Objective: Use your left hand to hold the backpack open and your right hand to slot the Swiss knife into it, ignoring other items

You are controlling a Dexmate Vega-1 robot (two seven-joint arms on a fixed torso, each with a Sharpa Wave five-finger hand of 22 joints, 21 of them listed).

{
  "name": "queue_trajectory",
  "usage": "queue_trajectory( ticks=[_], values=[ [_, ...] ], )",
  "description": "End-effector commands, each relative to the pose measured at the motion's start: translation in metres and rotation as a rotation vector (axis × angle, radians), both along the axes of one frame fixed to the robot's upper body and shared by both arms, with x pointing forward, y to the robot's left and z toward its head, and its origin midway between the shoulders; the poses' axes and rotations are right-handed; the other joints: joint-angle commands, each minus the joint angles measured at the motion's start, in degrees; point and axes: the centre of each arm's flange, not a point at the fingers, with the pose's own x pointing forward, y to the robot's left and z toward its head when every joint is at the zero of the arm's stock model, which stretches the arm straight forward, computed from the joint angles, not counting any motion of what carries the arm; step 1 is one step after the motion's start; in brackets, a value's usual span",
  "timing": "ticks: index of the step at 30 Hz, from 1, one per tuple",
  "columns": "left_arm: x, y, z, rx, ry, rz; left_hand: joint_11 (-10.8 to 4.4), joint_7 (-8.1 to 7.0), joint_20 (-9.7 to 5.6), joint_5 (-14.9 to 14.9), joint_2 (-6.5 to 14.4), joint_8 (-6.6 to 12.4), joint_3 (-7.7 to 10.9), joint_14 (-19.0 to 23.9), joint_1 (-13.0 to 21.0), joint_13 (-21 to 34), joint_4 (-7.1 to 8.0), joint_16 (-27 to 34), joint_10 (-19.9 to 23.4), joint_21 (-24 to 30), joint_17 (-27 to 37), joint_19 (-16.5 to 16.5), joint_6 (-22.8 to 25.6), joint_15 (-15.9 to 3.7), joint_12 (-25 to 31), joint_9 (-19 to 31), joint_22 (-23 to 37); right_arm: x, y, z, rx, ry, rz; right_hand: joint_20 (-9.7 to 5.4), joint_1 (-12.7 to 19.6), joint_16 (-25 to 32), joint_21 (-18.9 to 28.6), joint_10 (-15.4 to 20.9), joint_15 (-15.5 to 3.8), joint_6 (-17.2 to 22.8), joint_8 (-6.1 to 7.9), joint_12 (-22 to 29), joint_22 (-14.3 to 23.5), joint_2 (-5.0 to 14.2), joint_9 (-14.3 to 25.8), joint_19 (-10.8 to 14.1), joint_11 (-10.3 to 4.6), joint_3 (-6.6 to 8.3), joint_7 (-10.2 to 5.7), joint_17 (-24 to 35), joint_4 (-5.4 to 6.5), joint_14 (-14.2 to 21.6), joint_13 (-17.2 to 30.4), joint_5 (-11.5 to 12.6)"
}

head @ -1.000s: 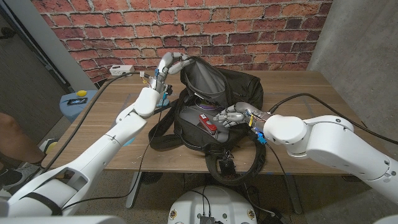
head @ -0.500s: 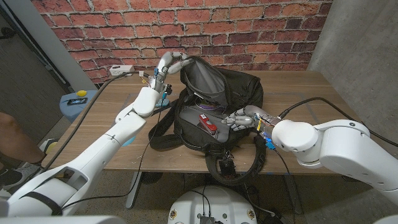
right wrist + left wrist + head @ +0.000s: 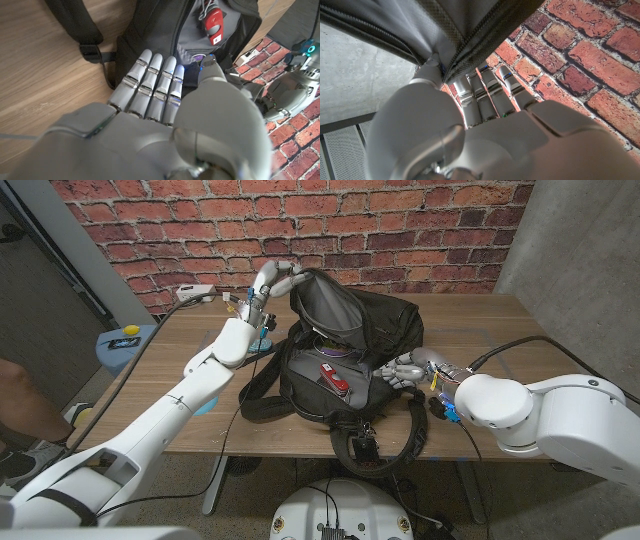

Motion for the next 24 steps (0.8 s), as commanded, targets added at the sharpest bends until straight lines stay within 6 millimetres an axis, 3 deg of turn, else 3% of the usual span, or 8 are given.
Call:
queue_trajectory(
  ticks=[1,24],
  values=[
    [-0.01,0.001,-0.003,0.013,0.004,-0.003,-0.34,-0.11,-0.1,0.4,0.7,0.34,0.31,0.2,0.3,0.2,0.15,0.0,0.7,0.4,0.2,-0.2,0.0,-0.21,-0.3,0.0,0.1,0.001,-0.024,0.006,0.006,-0.048,-0.064,-0.31,0.2,0.6,0.5,0.0,-3.68,0.7,0.45,0.0,0.2,0.58,0.1,0.1,0.21,-0.17,-0.09,0.1,-0.27,0.5,0.0,0.1],
    [-0.023,0.006,-0.007,0.074,0.023,-0.017,-0.51,-0.32,-0.04,0.4,0.8,0.26,0.24,-0.2,0.1,0.3,0.24,-0.1,0.3,0.4,0.4,-0.5,-0.4,-0.12,-0.5,0.1,0.1,0.027,-0.055,0.009,0.03,-0.121,-0.165,-0.57,0.2,0.6,0.6,0.1,-4.03,0.9,0.47,-0.2,0.2,0.74,0.0,0.2,0.13,-0.17,-0.31,0.0,-0.36,0.7,-0.1,0.0]
  ],
)
